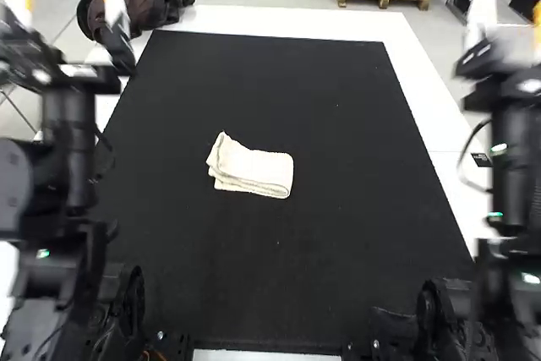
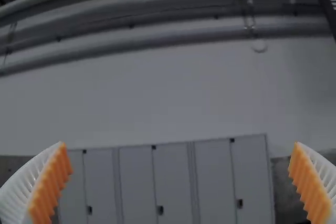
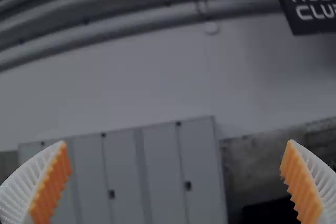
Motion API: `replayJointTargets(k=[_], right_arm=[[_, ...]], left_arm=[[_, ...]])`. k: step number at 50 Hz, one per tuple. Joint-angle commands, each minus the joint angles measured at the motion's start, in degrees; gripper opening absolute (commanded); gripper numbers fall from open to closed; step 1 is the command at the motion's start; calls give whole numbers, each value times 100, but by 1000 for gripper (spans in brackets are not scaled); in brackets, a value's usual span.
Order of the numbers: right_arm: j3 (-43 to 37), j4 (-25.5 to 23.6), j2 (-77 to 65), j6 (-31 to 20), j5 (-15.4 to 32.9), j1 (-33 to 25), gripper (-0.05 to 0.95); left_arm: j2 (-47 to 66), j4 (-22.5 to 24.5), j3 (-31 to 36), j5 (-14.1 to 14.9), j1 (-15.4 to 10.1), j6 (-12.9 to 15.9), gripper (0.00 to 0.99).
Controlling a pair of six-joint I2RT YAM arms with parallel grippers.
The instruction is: Fold the towel.
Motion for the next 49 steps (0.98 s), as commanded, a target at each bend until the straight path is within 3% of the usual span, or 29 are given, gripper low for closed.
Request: replayJointTargets(k=[1, 6, 10, 13, 15, 24, 29, 33, 49], right_arm=[[-693, 464, -36, -679, 378, -73, 921], [-1141, 517, -36, -899, -114, -73, 921], [-1431, 517, -36, -881, -44, -73, 921], [-1660, 561, -36, -873, 70, -73, 921], [-1660, 200, -36, -837, 176, -81, 921], [-1660, -1443, -36, -398, 255, -81, 921], [-1660, -2164, -36, -319, 255, -90, 921], [-1669, -2718, -45, -380, 228, -90, 920], [-1660, -2665, -36, -372, 211, -90, 920]], left_arm=[[-23, 491, -676, 399, 4, 557, 967], [-32, 746, -1151, 364, 13, 548, 967], [-23, 694, -1327, 329, 4, 530, 967], [-32, 491, -1424, 136, 13, 530, 967], [-23, 333, -1485, -40, 4, 522, 967], [-23, -1539, -1485, -699, -22, 258, 967], [-32, -2708, -1494, -673, -13, 196, 967], [-23, -2690, -1494, -620, -31, 179, 967], [-23, -2769, -1503, -515, -48, 135, 967]])
